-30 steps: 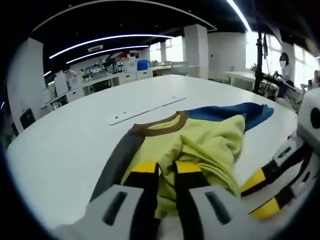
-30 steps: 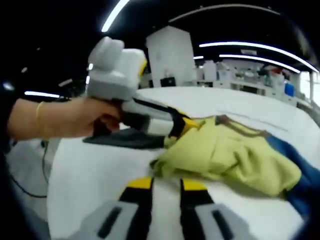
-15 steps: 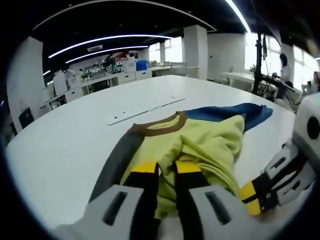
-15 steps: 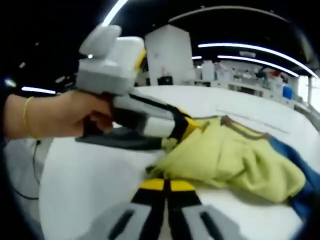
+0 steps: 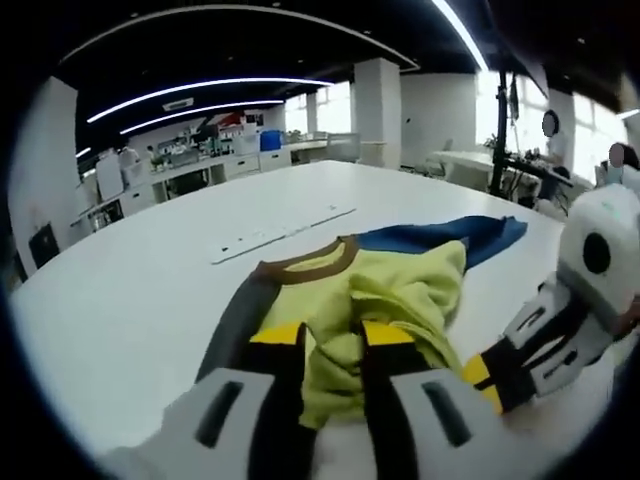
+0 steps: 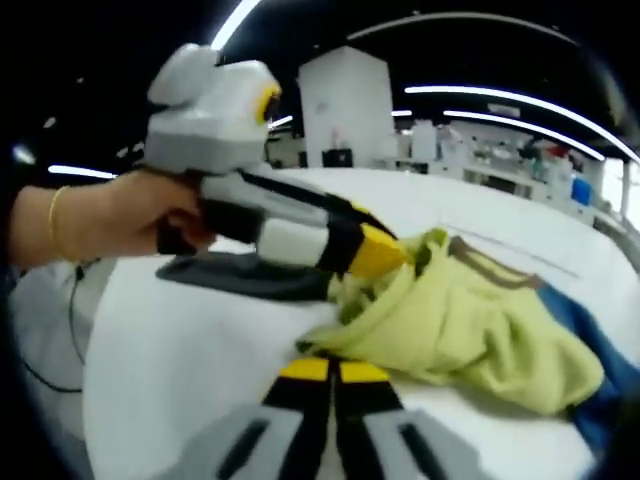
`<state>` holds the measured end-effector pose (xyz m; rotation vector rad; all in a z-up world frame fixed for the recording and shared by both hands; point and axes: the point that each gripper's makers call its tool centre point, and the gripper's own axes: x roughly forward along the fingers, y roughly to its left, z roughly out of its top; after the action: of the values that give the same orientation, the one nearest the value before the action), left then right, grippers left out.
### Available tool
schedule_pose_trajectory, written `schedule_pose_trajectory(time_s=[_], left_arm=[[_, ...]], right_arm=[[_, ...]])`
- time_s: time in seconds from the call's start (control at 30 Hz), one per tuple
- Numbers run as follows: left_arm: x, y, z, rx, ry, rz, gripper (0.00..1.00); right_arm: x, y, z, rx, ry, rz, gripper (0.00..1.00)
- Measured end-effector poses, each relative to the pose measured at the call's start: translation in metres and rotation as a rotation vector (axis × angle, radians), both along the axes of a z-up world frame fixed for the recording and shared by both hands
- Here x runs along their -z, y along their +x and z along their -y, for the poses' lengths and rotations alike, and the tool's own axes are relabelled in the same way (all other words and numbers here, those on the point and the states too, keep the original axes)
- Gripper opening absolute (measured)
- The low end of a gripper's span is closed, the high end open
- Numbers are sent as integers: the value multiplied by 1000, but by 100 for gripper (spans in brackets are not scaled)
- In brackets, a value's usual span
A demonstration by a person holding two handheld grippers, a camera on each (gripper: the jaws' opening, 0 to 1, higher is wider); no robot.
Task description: Fold the garment on the visible template until the final outline fits inside the template.
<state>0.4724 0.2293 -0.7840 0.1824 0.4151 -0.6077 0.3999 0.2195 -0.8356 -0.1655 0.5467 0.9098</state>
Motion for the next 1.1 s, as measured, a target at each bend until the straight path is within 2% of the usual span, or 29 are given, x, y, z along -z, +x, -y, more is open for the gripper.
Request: schedule_pose_trajectory(time_s=[0.2, 0.33, 0.6, 0.9, 1.1], left_arm=[[0, -28, -6, 43, 20, 1, 18], [15, -46, -16, 70, 68, -20, 19], [32, -68, -20, 67, 59, -70, 18], [44, -83, -18, 72, 35, -96, 18], [46, -80, -17, 45, 17, -97, 15]], right_arm=[[-2, 1, 2, 4, -3, -1, 0], [-2, -1, 2, 0, -4, -3, 0], [-3, 1, 7, 4, -5, -12, 0], [-3, 0, 8, 0, -7, -16, 0], [-2, 0, 8, 3, 1, -27, 0]])
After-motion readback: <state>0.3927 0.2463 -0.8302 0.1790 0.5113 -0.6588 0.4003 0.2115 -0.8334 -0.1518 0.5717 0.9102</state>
